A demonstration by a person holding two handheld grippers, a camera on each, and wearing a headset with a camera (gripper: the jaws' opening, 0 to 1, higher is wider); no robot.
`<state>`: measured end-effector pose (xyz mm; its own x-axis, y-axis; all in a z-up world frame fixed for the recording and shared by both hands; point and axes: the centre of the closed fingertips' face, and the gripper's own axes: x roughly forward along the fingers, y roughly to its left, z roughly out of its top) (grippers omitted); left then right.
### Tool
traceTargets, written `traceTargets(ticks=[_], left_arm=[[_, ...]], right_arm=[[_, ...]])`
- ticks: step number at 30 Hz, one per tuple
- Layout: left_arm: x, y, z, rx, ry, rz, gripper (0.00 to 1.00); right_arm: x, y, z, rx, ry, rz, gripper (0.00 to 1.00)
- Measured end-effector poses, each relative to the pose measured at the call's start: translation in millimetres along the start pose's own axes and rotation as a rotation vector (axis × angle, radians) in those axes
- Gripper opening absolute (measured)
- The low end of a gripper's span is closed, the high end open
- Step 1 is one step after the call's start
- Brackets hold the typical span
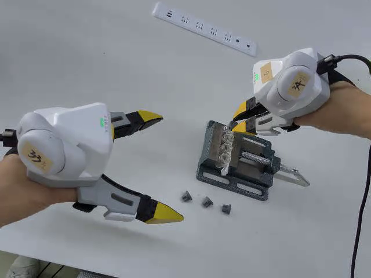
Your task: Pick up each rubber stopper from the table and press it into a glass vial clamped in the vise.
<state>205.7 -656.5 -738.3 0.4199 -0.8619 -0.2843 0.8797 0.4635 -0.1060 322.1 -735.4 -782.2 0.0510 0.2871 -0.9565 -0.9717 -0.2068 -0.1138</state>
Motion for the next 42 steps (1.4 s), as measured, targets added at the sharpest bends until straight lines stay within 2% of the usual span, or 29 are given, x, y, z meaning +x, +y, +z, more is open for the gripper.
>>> traceTargets(ticks=[21,27,42], left_arm=[[0.5,1.4,1.8,-0.011,-0.015,0.005,0.99],[0.5,2.6,2.4,-0.008,-0.015,0.007,0.99],[-1.4,2.2,2.8,-0.010,-0.015,0.011,0.99]], right_arm=[[1.1,0.5,0.7,0.026,-0.006,0.011,0.05],[1.7,0.3,0.2,0.015,0.009,0.018,0.05],[0.9,-0.4,-0.6,0.016,0.009,0.003,0.07]])
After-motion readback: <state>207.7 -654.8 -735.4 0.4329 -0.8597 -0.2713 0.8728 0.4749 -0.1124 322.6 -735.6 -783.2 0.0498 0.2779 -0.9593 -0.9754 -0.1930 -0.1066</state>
